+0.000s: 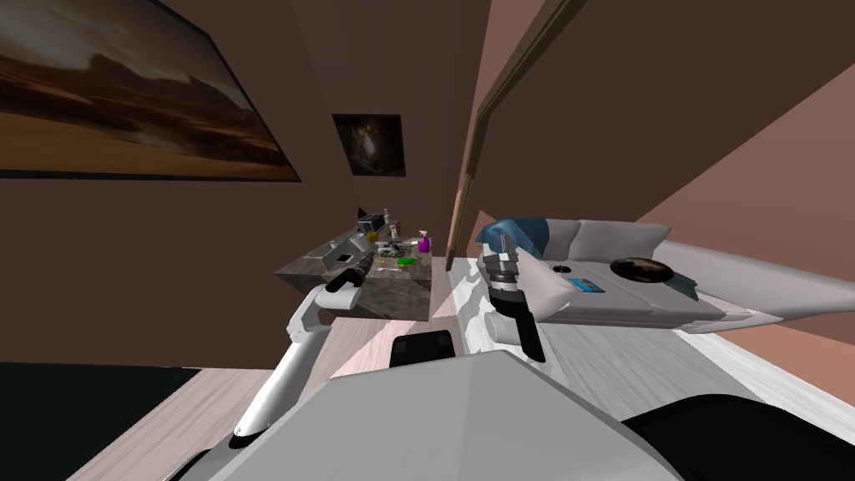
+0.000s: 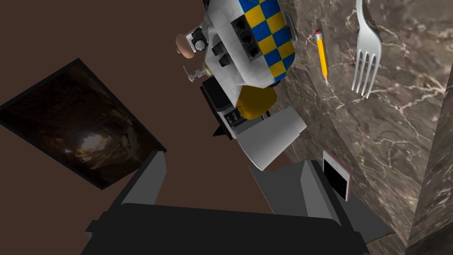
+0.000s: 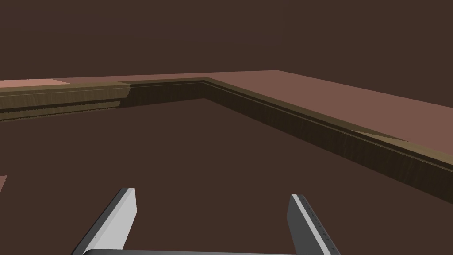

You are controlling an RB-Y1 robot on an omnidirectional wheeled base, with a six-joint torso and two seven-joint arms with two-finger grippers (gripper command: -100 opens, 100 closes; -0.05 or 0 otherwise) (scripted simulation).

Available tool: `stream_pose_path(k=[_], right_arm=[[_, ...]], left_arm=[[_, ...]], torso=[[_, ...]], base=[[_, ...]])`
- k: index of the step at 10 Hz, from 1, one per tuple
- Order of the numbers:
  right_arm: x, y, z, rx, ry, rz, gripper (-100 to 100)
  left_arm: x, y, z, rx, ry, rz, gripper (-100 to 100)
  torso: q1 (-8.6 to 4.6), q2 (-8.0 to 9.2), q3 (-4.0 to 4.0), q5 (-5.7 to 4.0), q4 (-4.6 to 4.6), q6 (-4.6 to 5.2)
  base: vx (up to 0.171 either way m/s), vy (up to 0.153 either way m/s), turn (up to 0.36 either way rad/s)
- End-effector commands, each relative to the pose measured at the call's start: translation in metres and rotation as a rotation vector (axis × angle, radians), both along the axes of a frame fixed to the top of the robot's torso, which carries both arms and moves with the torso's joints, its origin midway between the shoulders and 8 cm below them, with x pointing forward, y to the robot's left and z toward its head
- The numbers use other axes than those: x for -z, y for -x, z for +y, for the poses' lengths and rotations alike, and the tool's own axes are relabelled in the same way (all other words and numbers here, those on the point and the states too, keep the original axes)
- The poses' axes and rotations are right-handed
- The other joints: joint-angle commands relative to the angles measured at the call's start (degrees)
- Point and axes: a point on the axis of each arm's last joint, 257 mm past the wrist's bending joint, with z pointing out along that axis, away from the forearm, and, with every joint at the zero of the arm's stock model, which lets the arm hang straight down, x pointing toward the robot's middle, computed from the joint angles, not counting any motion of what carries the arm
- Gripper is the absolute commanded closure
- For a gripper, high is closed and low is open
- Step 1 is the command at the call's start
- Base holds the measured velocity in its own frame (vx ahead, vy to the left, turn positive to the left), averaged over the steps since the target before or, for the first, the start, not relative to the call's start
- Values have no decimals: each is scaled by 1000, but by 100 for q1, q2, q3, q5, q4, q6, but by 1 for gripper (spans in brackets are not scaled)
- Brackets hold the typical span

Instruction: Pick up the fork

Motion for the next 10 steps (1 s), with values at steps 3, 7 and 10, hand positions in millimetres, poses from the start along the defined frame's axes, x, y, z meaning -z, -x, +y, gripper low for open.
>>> stream_pose_path(k=[3,7,10], right_arm=[[0,0,0,0,0,0,0],[0,0,0,0,0,0,0],[0,0,0,0,0,0,0]], left_arm=[[21,-1,11,-42,-4,96,-100],[39,-7,25,-97,2,200,-100],[54,-5,33,-134,9,277,-100]], torso=[[2,-4,-2,1,-1,0],[0,-2,-1,0,0,0],[0,-2,-1,0,-1,0]], base=[[13,16,-3],[17,18,-7],[20,16,-9]])
